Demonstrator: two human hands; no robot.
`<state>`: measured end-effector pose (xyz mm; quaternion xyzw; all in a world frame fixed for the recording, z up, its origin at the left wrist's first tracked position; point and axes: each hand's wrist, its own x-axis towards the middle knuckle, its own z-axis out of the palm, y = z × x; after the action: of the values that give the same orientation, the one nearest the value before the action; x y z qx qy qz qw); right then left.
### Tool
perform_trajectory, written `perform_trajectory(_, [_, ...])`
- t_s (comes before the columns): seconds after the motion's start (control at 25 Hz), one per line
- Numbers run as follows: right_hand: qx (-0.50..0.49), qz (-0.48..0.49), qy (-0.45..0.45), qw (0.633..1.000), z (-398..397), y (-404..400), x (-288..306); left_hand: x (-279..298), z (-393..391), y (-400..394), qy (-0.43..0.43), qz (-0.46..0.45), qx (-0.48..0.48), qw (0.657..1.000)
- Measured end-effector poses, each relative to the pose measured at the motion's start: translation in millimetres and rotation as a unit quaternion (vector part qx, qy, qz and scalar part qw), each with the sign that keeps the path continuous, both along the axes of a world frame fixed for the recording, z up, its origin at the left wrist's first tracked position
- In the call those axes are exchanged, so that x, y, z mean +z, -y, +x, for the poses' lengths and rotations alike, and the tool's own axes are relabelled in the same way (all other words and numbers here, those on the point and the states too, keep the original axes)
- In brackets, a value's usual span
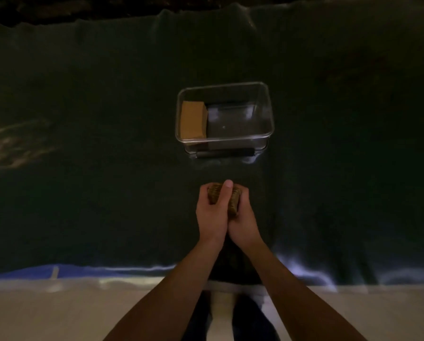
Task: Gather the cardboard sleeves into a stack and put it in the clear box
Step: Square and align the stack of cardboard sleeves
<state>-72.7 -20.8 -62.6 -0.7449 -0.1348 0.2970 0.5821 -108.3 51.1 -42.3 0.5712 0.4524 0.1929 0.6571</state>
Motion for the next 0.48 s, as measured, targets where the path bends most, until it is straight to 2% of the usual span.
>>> perform_trajectory(0.08, [-0.038, -0.004, 0.002, 0.999, -6, -5, -9, -7, -3, -6, 0.001, 0.001, -0.018, 1.0])
perform_trajectory(0.2, [-0.071, -0.003, -0.014, 0.997, -8, -6, -13, -6, 2, -8, 0.006, -0.046, -0.036, 0.998])
perform_trajectory(0.48, [-0.086, 0.004, -0.005, 0.996, -21, -6, -16, -7, -5, -10, 0.033, -0.092, -0.036, 0.995])
